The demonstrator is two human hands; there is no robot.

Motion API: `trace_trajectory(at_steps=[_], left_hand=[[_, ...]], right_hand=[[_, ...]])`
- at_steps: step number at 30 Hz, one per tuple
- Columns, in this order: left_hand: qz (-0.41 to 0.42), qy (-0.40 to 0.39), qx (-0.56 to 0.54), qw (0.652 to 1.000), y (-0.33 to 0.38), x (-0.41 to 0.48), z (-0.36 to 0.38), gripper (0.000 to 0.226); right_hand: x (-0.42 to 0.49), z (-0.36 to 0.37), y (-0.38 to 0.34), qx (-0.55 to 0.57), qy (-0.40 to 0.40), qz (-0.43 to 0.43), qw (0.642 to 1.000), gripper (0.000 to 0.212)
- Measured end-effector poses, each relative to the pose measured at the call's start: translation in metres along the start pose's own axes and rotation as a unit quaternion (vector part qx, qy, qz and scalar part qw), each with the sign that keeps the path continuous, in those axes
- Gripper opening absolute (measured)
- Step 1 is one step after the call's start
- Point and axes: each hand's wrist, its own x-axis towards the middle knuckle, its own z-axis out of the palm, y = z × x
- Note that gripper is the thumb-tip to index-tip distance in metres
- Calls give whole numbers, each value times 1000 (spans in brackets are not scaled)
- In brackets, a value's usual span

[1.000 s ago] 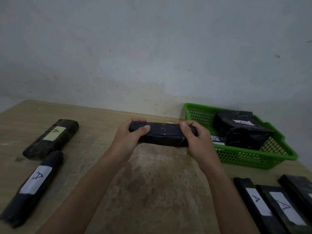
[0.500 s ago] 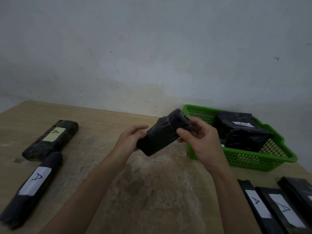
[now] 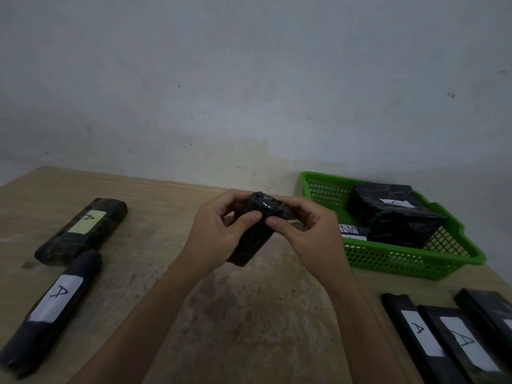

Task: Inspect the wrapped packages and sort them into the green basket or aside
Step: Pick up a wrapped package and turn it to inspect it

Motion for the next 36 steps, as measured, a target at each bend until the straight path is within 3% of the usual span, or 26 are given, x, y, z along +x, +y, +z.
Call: trace_trajectory(at_steps=[4,10,13,17,20,28,34,36], left_hand=[[-1,35,12,999,-4,0,0,27],[-7,7,11,1000,0,1,-4,25],[4,50,17,999,3,0,-2,25],[13,85,65,994,4,-2,5,38],[25,74,96,992,-1,-4,9,37],[50,43,126,990,-1,-6,13,37],[107,57,173,977,-2,-6,12,24],[92,54,174,979,-5,-7,14,23]], right_hand=[[2,4,1,11,32,14,999,19],[1,3,1,-3,50,7,999,19],[-2,13,-3,41,59,33,997,21],[-6,25,-7,93,81,100,987,49],[-8,28,-7,33,104,97,989,54],[-7,25,-13,-60,116,36,991,24],[-6,17,-12,-108,90,56,988,43],[-7,17,-12,-142,97,54,984,43]])
